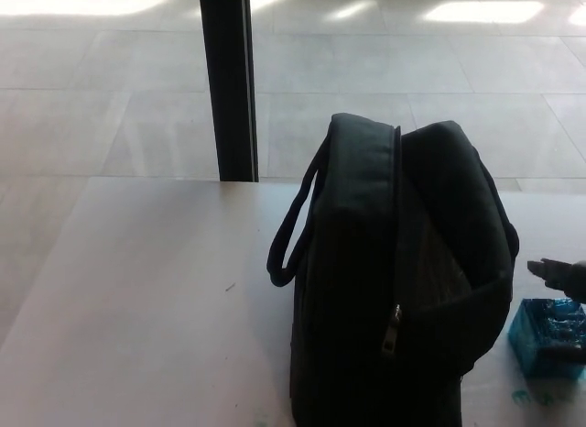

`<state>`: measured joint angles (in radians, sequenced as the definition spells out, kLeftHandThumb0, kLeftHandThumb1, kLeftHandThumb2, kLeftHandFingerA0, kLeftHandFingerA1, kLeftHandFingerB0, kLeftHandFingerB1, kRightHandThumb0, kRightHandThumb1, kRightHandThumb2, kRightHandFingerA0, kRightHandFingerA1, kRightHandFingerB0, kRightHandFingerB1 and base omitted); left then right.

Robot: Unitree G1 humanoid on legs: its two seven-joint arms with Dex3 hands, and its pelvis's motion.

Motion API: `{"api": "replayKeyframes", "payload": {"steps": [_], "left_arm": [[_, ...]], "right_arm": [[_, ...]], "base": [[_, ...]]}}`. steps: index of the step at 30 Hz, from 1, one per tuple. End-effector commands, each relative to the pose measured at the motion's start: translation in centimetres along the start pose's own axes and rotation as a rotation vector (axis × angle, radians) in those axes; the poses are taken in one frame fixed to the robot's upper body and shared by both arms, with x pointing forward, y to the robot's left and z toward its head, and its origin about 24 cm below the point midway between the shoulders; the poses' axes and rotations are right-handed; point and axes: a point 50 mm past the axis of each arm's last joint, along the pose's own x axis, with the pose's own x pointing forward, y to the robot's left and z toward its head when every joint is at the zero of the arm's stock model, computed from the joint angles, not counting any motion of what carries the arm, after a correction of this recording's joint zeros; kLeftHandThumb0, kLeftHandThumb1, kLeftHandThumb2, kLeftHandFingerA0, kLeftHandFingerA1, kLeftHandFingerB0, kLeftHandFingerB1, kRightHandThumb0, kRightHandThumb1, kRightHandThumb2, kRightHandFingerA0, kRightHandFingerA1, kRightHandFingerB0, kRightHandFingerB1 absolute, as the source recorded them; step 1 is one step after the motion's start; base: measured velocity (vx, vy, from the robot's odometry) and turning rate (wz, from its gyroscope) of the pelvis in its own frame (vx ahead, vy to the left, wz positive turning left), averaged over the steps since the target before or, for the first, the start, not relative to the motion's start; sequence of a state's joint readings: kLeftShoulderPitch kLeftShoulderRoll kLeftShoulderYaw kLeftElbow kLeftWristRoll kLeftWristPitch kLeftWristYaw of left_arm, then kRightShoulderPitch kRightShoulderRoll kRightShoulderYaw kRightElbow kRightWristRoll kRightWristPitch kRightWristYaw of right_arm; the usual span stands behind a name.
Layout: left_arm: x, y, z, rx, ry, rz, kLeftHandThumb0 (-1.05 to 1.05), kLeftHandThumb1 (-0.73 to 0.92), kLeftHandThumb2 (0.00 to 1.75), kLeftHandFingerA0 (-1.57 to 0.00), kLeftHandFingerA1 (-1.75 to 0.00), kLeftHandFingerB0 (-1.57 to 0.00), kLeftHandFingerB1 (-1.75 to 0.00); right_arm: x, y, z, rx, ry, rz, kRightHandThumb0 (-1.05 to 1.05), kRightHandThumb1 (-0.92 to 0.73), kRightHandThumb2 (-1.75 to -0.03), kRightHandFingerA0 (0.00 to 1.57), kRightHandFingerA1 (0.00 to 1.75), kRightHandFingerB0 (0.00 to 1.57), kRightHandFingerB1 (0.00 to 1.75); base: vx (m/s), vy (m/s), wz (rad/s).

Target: The robot uses its right hand to pick up the cube kept on the middle of the desk and put it inside the bag next to it

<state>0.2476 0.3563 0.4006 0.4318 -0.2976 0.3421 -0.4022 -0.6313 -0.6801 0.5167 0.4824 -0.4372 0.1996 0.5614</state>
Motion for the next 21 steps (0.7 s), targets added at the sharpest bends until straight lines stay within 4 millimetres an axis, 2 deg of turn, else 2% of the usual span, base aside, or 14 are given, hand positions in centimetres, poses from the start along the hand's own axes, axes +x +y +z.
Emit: {"api": "replayKeyframes", "payload": {"steps": [1, 3, 4, 11, 12, 13, 14, 15, 16, 17, 18, 19, 20, 21], "left_arm": [[-0.2, 0.4, 0.6, 0.046, -0.007, 0.007, -0.43, 0.78, 0.62, -0.43, -0.43, -0.39, -0.41], [-0.1, 0.3, 0.6, 0.050, -0.007, 0.007, -0.43, 0.78, 0.62, -0.44, -0.43, -0.39, -0.42], [-0.1, 0.2, 0.7, 0.052, -0.006, 0.007, -0.41, 0.77, 0.62, -0.45, -0.45, -0.40, -0.42], [0.2, 0.0, 0.9, 0.049, -0.004, 0.002, -0.43, 0.76, 0.61, -0.45, -0.43, -0.40, -0.42], [0.2, 0.0, 1.0, 0.046, -0.004, 0.001, -0.44, 0.58, 0.95, -0.40, -0.59, -0.29, -0.53], [0.1, 0.0, 0.9, 0.051, -0.004, -0.001, -0.44, 0.78, 0.62, -0.43, -0.43, -0.39, -0.42], [0.0, 0.1, 0.9, 0.044, -0.006, 0.000, -0.45, 0.57, 0.95, -0.39, -0.59, -0.29, -0.53], [0.1, 0.0, 0.9, 0.044, -0.005, -0.002, -0.45, 0.57, 0.95, -0.39, -0.59, -0.29, -0.53], [0.1, 0.1, 0.8, 0.043, -0.006, -0.003, -0.45, 0.56, 0.95, -0.40, -0.59, -0.29, -0.53], [0.0, 0.1, 0.8, 0.033, -0.008, 0.002, -0.44, 0.75, 0.62, -0.44, -0.45, -0.41, -0.43], [0.0, 0.2, 0.8, 0.030, -0.010, 0.003, -0.44, 0.57, 0.95, -0.40, -0.60, -0.31, -0.54], [0.0, 0.2, 0.8, 0.031, -0.011, 0.003, -0.44, 0.57, 0.95, -0.40, -0.60, -0.31, -0.54], [-0.1, 0.2, 1.1, 0.040, -0.015, 0.005, -0.44, 0.57, 0.96, -0.40, -0.60, -0.30, -0.54], [0.0, 0.2, 1.2, 0.040, -0.018, 0.004, -0.44, 0.57, 0.96, -0.40, -0.60, -0.30, -0.54]], "right_arm": [[-0.2, 0.4, -1.0, -0.098, 0.071, 0.093, -0.84, -0.46, -0.86, 0.00, 0.15, 0.00, 0.17], [-0.2, 0.6, -1.1, -0.099, 0.074, 0.098, -0.85, -0.47, -0.86, 0.00, 0.14, 0.00, 0.17], [-0.1, 0.8, -1.0, -0.102, 0.074, 0.104, -0.93, -0.57, -0.90, 0.00, 0.02, 0.09, 0.08], [0.2, 1.2, 1.7, -0.134, -0.006, 0.106, -0.94, -0.55, -0.91, 0.00, 0.01, 0.00, 0.05], [0.3, 1.1, 2.1, -0.147, -0.022, 0.099, -0.92, -0.53, -0.91, 0.00, 0.03, 0.00, 0.06], [0.3, 1.1, 2.5, -0.153, -0.026, 0.099, -0.88, -0.48, -0.91, 0.00, 0.08, 0.00, 0.11], [0.5, 1.1, 2.9, -0.156, -0.017, 0.091, -0.76, -0.44, -0.81, 0.00, 0.19, 0.00, 0.16], [0.5, 1.1, 2.9, -0.156, -0.013, 0.090, -0.76, -0.44, -0.81, 0.00, 0.19, 0.00, 0.16], [0.6, 1.3, 3.0, -0.162, 0.002, 0.078, -0.51, -0.43, -0.62, 0.00, 0.70, 0.05, 0.26], [0.7, 1.6, 2.7, -0.188, 0.002, 0.043, -0.22, -0.56, -0.56, 0.45, 1.10, 0.15, 0.33], [0.7, 1.9, 2.4, -0.243, -0.015, 0.003, -0.16, -0.65, -0.60, 0.56, 1.31, 0.23, 0.36], [0.6, 2.0, 2.2, -0.262, -0.023, -0.008, -0.16, -0.65, -0.60, 0.56, 1.31, 0.23, 0.36], [0.7, 2.3, 1.3, -0.372, -0.019, -0.072, -0.22, -0.72, -0.64, 0.66, 1.41, 0.41, 0.45], [0.7, 2.2, 1.3, -0.386, -0.019, -0.082, -0.22, -0.72, -0.64, 0.66, 1.41, 0.41, 0.45]], "base": [[0.00, 0.000, 0.00], [0.00, 0.000, 0.00], [0.00, 0.000, 0.00], [0.00, 0.000, 0.00], [0.00, 0.000, 0.00], [0.00, 0.000, 0.00], [0.00, 0.000, 0.00], [0.00, 0.000, 0.00], [0.00, 0.000, 0.00], [0.00, 0.000, 0.00], [0.00, 0.000, 0.00], [0.00, 0.000, 0.00], [0.00, 0.000, 0.00], [0.00, 0.000, 0.00]]}}
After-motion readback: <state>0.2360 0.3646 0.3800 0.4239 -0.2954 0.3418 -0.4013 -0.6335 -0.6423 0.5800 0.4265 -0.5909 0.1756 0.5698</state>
